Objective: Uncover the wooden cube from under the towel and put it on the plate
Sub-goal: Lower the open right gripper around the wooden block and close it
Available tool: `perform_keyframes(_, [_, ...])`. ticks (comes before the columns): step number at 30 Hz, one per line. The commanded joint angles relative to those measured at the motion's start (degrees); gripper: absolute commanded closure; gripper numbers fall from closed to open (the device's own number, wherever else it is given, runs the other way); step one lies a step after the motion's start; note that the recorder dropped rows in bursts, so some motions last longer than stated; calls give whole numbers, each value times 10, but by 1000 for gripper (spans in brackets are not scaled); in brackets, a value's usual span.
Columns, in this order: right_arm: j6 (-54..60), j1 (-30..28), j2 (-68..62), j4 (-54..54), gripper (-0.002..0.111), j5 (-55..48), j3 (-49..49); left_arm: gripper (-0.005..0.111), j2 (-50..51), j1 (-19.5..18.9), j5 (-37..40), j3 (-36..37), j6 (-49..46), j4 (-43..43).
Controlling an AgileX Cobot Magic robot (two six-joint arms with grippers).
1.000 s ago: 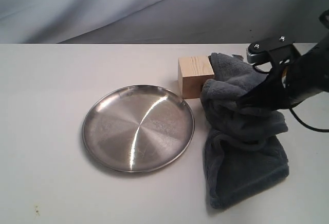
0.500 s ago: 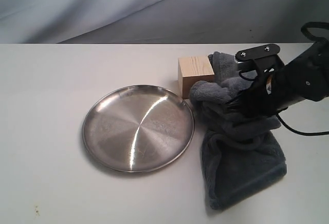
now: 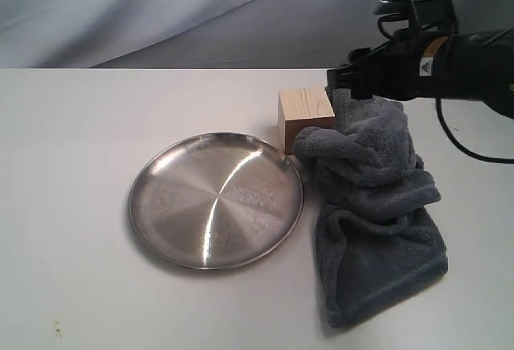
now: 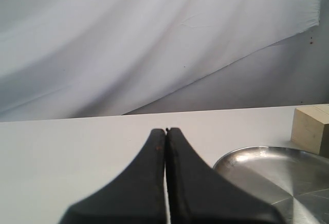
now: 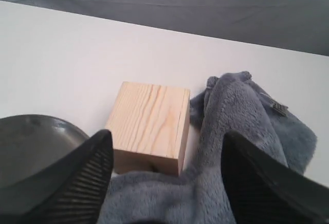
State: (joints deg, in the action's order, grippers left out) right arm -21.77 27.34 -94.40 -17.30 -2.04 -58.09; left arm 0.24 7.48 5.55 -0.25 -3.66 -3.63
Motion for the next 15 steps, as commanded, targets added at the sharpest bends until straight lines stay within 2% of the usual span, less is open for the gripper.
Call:
perform_keyframes(1, [1, 12, -84, 4, 51, -13, -91, 107, -2, -1, -6, 3, 1, -1])
perform_keyframes(5, [1, 19, -152, 4, 44, -155, -215, 107, -2, -1, -6, 3, 1, -1])
perform_keyframes(9, [3, 33, -194, 32, 33, -226, -300, 107, -2, -1, -6, 3, 1, -1])
perform_keyframes(14, [3, 53, -231, 49, 32, -193, -314, 107, -2, -1, -6, 3, 1, -1])
perform_keyframes(15, [3, 56, -239, 49, 24, -191, -314, 107, -2, -1, -6, 3, 1, -1])
